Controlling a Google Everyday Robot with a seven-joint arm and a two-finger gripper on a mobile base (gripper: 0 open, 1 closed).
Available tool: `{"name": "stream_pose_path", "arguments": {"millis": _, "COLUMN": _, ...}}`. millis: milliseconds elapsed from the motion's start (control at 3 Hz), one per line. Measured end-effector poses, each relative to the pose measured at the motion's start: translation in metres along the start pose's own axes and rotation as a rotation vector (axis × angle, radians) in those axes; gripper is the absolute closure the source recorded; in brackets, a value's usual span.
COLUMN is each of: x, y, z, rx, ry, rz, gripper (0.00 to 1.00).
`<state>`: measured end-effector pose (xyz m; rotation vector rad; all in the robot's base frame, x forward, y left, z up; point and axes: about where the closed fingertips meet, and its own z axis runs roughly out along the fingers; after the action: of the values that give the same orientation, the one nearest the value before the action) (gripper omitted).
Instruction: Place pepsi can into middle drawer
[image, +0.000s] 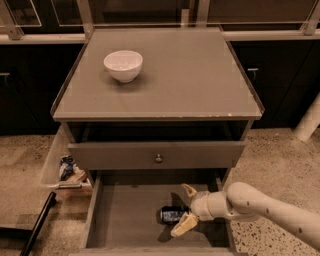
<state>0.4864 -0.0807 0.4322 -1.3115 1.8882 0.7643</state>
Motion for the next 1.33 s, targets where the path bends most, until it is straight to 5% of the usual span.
{"name": "stream_pose_path", "arguments": {"millis": 333, "x": -0.010, "y": 0.006, "z": -0.049, "rx": 0.035, "ry": 0.023, "rz": -0.043, "gripper": 0.00}}
{"name": "stream_pose_path", "arguments": {"millis": 667, "x": -0.022, "y": 0.014, "z": -0.096, "rx": 0.113, "ry": 0.088, "rz": -0.165, "gripper": 0.00}}
{"name": "stream_pose_path", "arguments": {"millis": 1333, "x": -0.058, "y": 0.021, "z": -0.194, "rx": 0.324, "ry": 0.228, "rz": -0.343, "gripper": 0.00}}
